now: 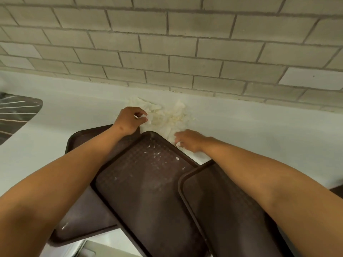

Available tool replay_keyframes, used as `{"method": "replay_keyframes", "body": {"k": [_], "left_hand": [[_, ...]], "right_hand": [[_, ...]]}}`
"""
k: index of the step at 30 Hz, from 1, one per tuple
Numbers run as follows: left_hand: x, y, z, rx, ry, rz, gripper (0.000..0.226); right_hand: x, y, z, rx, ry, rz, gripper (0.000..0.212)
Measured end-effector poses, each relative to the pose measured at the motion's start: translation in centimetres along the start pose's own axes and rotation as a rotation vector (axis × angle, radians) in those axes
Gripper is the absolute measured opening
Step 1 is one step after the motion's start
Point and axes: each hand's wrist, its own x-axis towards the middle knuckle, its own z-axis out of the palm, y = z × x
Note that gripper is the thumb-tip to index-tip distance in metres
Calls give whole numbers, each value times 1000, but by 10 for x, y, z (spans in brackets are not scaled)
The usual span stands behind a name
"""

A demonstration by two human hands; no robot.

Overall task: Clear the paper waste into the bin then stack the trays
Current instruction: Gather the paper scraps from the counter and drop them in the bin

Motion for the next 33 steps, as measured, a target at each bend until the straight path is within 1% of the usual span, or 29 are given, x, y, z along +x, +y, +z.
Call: {"method": "replay_keyframes", "body": {"k": [2,4,7,9,12,14,19,23,29,33], "left_hand": [[-3,-5,-2,-19,7,-15,13],[-7,-7,1,-43,-21,-18,14],[-13,-3,12,-46,-68,3,18],[-16,2,23,-71,-99,15,15],[-18,15,34,-131,-130,27,13],[-19,26,39,-154,-129,46,15],[-22,54,42,-190,-138,54,15],[-26,77,39,-235,-122,55,14],[-37,107,39,-299,-107,74,12],[-48,122,42,-358,-110,69,14]], "right_hand": [[-5,8,4,-27,8,-12,33],[-12,13,6,-65,53,-25,32],[-23,24,12,-83,112,2,31],[-29,31,15,-78,125,38,31],[-38,42,14,8,134,106,32],[-45,47,8,57,148,119,30],[-71,48,-27,69,266,40,21],[-96,40,-61,201,395,-7,18],[-133,26,-94,337,529,-6,17],[-153,25,-99,418,572,20,21]]}}
